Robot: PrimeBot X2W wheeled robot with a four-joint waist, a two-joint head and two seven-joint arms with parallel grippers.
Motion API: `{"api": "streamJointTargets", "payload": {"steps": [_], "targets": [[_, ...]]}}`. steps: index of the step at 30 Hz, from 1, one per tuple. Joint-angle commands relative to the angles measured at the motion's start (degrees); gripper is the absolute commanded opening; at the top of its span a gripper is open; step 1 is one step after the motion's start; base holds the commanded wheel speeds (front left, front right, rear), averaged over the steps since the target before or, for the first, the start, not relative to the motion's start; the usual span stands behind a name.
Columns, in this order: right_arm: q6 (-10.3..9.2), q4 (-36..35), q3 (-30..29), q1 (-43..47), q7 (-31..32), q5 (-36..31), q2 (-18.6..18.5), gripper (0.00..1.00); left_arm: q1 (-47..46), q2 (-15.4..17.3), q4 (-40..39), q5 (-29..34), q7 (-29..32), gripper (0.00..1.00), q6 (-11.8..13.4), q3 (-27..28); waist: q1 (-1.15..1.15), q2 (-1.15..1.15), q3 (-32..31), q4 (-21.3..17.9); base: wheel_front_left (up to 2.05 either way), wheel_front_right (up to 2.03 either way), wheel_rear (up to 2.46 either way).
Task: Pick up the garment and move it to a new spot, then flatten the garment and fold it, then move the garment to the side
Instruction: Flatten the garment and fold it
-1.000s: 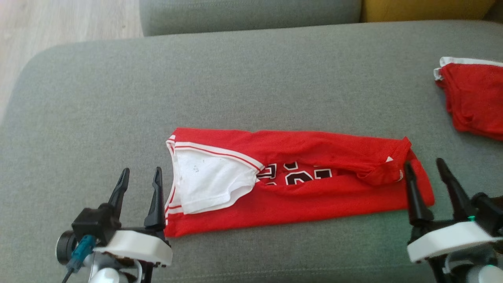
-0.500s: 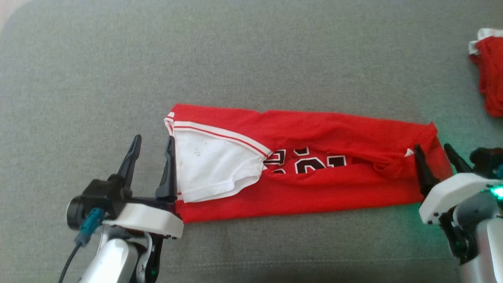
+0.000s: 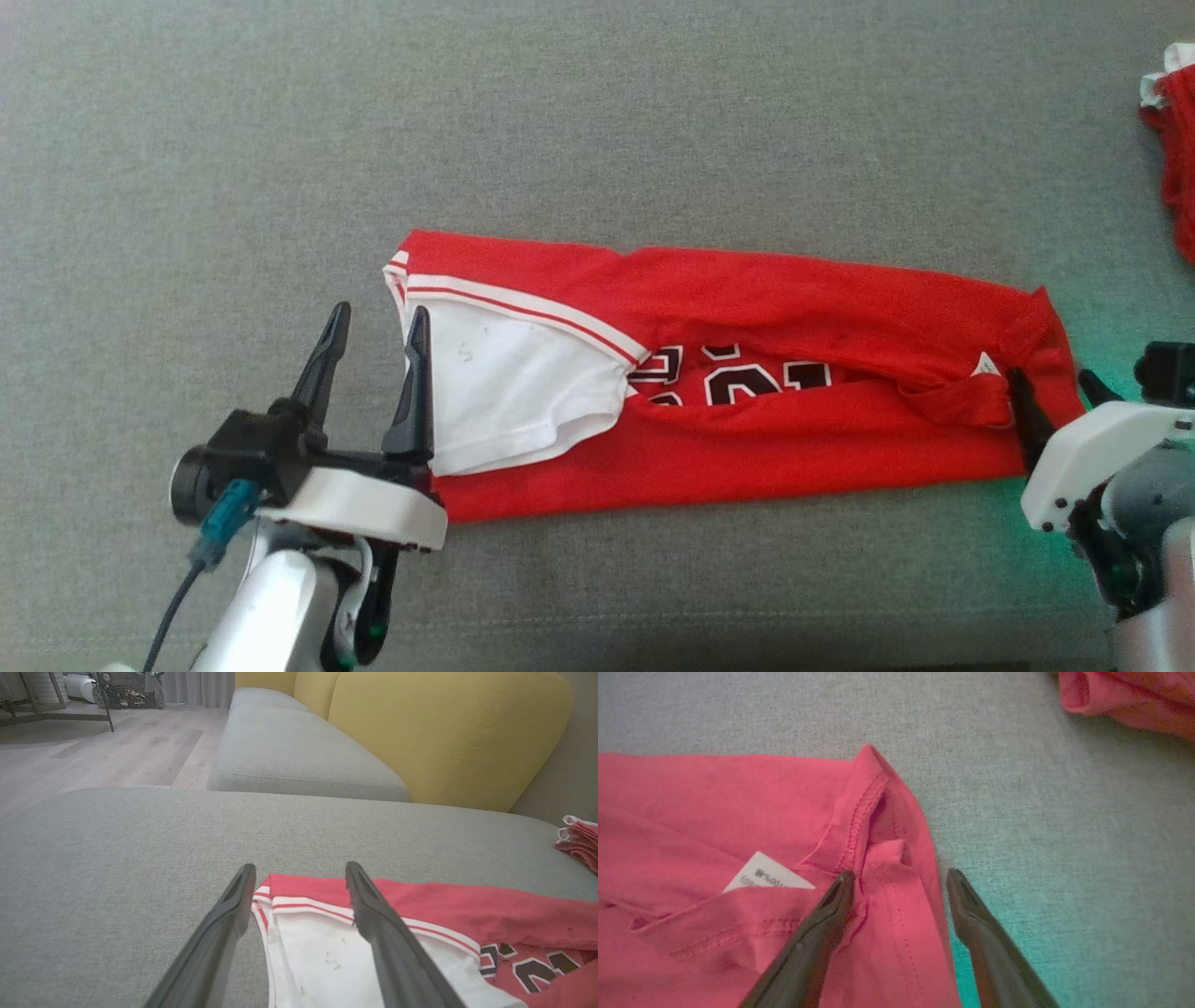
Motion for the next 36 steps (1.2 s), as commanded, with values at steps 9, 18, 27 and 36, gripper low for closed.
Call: {"api": "streamJointTargets", "payload": {"steps": [9,18,27,36], "targets": [[-0.04,-1.2,2.6,-1.3,2.8,4.5,-0.1,1.00,-3.2,-0.7,-1.0,1.7,-0.7,1.00,-1.6,3.5,0.00,0.00,1.4,0.5,0.00,0.00,0.00],[-0.04,-1.2,3.9,-0.4,6.4,10.5,0.5,0.00,-2.8,-1.9,-0.5,2.5,-0.7,1.00,-2.7,4.6,0.00,0.00,0.9,0.4,0.00,0.00,0.00],[-0.04,-5.5,1.4,1.9,1.0,12.6,-0.4,0.00,-2.0,-2.7,-0.2,3.4,-0.7,1.00,-3.4,5.6,0.00,0.00,-0.4,-0.2,0.00,0.00,0.00],[-0.04,-8.9,-0.9,5.0,-0.5,14.2,-2.3,0.00,-0.6,-3.1,0.1,3.7,-0.7,1.00,-3.8,6.4,0.00,0.00,-2.7,-1.2,0.00,0.00,0.00]]}}
